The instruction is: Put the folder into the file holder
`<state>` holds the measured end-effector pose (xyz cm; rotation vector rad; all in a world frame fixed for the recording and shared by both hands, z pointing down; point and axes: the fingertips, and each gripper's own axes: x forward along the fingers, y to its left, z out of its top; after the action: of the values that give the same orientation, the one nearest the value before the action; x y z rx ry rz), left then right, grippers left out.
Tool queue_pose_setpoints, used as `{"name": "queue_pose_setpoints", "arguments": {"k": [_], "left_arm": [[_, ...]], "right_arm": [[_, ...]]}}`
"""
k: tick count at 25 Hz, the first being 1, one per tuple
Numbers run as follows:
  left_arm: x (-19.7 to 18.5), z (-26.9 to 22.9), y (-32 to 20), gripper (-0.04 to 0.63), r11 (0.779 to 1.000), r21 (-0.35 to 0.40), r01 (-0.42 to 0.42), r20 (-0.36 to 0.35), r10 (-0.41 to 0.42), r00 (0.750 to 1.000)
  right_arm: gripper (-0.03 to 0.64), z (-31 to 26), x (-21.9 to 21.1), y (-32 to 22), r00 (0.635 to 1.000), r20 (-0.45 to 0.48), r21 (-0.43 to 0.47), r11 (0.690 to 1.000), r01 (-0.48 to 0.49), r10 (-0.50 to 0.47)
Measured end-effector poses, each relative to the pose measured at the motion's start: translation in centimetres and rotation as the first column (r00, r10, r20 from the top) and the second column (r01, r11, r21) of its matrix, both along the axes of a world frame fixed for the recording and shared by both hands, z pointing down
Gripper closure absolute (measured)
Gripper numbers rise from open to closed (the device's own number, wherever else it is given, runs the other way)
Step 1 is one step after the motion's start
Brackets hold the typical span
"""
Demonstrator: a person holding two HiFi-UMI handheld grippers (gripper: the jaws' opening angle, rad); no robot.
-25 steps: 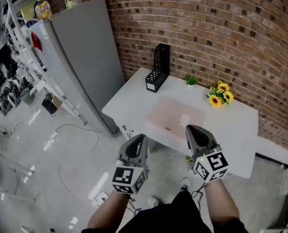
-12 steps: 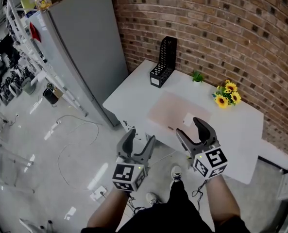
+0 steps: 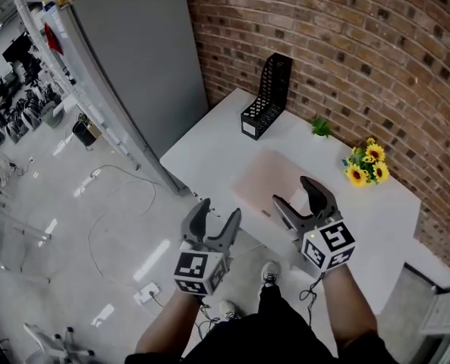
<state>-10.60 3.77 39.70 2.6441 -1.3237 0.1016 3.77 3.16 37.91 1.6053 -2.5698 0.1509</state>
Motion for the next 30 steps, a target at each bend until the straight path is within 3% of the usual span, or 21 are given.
{"name": "queue_pose_setpoints", "arguments": {"k": [16, 30], "left_arm": [[5.2, 4.2, -7.2, 0.310, 0.988, -0.101, 0.115, 0.015, -0.114, 0.993], [6.5, 8.0, -9.6, 0.308, 0.953, -0.228, 0.198, 0.000, -0.204, 0.979]], "right_arm": [[0.255, 3.5, 5.0, -10.3, 0.990, 0.031, -0.081, 0.987, 0.142, -0.139], [0.241, 7.0, 6.3, -14.0, 0.974, 0.047, -0.172, 0.959, 0.226, -0.221]]}}
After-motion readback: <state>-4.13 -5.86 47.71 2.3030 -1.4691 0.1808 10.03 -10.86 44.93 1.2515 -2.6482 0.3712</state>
